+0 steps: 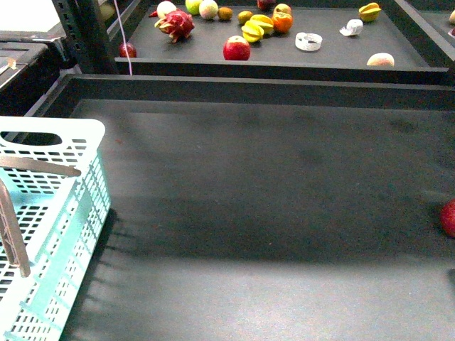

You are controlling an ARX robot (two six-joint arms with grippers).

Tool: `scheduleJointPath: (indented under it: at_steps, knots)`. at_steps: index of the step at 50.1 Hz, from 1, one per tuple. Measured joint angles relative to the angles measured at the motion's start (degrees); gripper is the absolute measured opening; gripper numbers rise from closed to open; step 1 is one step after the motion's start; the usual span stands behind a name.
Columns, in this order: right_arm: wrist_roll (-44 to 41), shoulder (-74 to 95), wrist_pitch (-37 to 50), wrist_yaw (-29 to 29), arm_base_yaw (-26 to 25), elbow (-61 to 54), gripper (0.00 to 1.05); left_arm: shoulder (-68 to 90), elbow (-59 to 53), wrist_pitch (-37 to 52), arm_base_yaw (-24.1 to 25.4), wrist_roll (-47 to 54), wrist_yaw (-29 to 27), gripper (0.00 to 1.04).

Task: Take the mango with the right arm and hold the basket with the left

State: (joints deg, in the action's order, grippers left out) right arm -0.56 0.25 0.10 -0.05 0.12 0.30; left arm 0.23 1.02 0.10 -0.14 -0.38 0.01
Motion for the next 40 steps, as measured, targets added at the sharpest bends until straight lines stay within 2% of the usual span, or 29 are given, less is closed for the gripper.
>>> scheduleJointPath:
  at_steps: [40]
  knots:
    - [0.00, 0.00, 0.00, 0.00, 0.00, 0.00, 0.96, 0.00, 0.00, 0.00, 0.00, 0.00, 0.00, 0.99]
